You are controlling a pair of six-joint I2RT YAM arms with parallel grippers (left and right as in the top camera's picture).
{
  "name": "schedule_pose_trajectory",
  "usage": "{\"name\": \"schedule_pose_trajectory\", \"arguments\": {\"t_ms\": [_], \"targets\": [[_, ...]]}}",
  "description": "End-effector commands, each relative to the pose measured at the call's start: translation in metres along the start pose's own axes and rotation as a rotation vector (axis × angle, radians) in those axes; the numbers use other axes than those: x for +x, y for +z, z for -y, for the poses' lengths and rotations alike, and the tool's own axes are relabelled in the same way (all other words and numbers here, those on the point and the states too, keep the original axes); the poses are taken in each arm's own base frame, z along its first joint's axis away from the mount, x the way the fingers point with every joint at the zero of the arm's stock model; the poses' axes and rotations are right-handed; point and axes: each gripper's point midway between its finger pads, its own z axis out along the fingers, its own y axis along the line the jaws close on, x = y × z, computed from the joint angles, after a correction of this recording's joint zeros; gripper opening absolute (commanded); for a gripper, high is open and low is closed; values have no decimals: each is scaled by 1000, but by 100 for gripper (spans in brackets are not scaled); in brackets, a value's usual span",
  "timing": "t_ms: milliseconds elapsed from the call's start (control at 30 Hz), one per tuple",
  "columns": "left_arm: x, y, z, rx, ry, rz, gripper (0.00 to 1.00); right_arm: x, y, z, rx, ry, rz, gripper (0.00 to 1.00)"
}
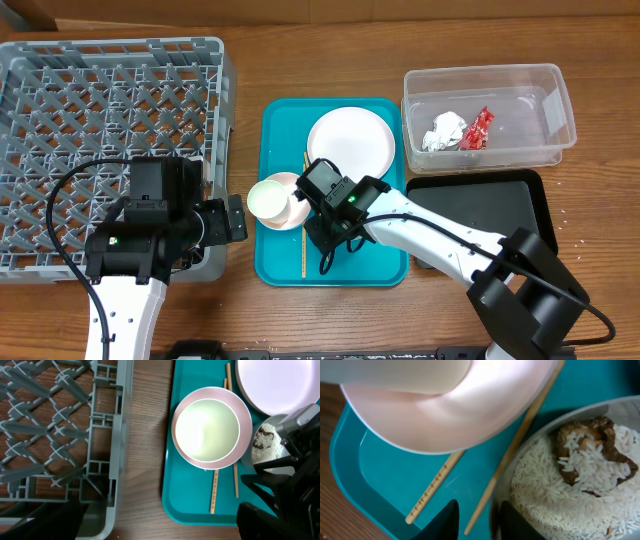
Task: Sort waste into correct bins and load items into the dishwasher
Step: 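Grasp the rim of the grey rice bowl with the right gripper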
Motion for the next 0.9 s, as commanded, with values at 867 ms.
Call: {"name": "schedule_pose_trajectory", "arguments": {"t_ms": [867], "targets": [[-5, -5, 3, 9, 28, 13, 100, -8, -39, 23, 135, 163, 47, 4]]}}
